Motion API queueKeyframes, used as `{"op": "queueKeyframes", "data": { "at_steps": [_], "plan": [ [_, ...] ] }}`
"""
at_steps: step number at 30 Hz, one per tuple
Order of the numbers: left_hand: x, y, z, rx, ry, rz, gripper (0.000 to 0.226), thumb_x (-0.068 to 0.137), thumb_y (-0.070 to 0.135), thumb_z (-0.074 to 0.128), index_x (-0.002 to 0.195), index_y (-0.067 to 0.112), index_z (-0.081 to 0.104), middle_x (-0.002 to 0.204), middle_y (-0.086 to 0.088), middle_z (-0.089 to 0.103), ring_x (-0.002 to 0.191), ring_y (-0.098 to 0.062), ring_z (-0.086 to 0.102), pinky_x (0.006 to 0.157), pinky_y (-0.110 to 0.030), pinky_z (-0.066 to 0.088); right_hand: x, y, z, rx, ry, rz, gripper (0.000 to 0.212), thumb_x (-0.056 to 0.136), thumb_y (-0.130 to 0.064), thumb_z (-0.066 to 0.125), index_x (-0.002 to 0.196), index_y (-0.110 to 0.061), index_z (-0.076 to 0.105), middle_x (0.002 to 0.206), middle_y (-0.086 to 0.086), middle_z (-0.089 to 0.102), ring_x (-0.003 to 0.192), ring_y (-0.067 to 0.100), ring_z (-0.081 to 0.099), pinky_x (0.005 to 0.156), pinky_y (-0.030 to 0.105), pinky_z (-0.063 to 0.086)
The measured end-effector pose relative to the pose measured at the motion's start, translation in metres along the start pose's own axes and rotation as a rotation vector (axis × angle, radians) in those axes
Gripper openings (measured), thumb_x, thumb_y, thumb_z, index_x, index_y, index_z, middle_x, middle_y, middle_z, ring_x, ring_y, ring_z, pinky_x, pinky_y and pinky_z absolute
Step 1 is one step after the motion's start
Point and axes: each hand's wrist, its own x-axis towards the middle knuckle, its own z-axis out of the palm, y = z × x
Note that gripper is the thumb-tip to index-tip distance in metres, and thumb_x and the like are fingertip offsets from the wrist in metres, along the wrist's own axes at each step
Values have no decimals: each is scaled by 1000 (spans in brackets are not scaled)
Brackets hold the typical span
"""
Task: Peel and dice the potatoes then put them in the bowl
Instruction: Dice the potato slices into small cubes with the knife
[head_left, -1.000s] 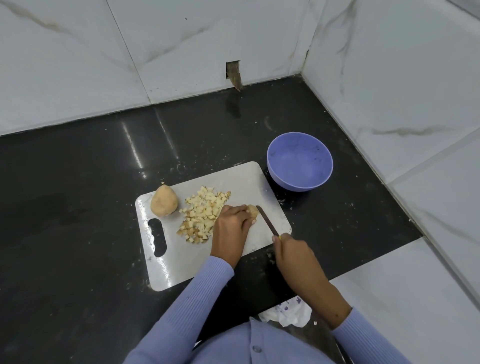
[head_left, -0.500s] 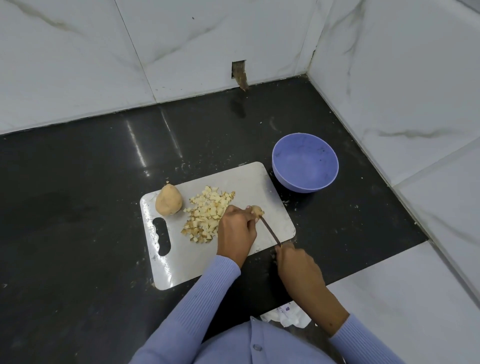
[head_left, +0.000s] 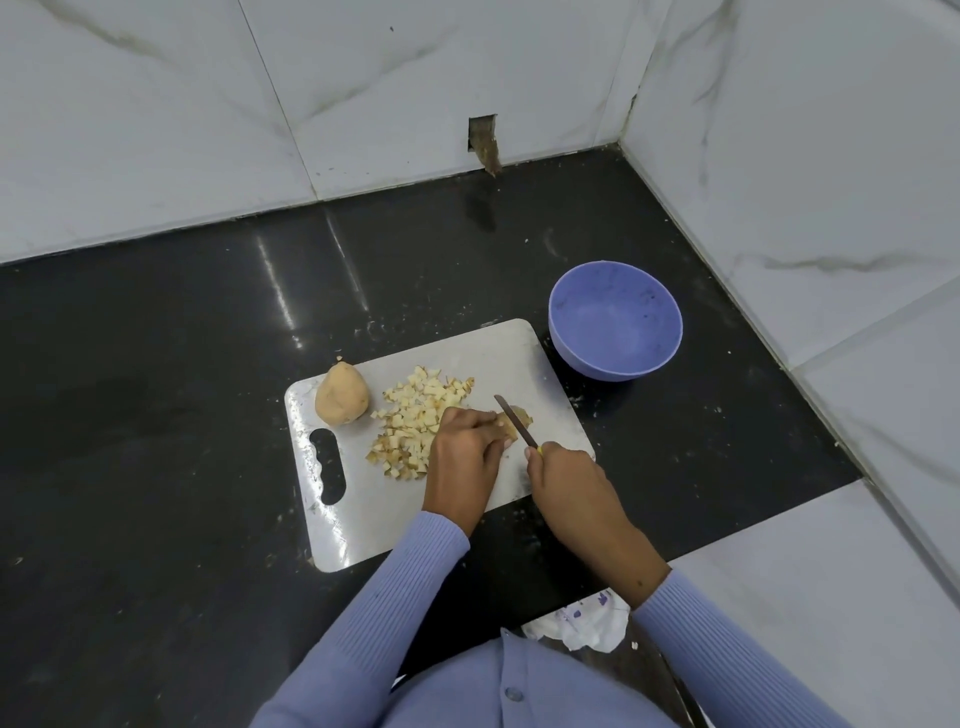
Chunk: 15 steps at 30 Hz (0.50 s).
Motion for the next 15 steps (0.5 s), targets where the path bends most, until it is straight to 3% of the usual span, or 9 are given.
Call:
{"op": "queueKeyframes", "data": {
  "at_steps": [6,12,15],
  "plan": [
    [3,1,0,-57,2,-32,14,67,0,82,79,5,76,77,-7,69,80,-23,59,72,-12,37,1,-1,10,35,-33,29,40,103,-35,24,106,-7,53,102,14,62,94,31,59,76,36,44],
    [4,2,0,-114,17,-36,10,69,-2,80,77,3,76,74,-7,66,78,-22,60,73,-15,41,-20,7,19,-82,-9,40,36,105,-32,22,106,-8,49,93,8,60,90,27,62,69,31,41],
    [3,-1,1,-134,11,-65,9,71,2,80,79,5,77,77,-6,67,81,-21,60,74,-26,49,-34,18,23,-110,-28,80,36,105,-34,21,107,-9,47,98,8,64,91,25,63,71,29,43]
  ]
}}
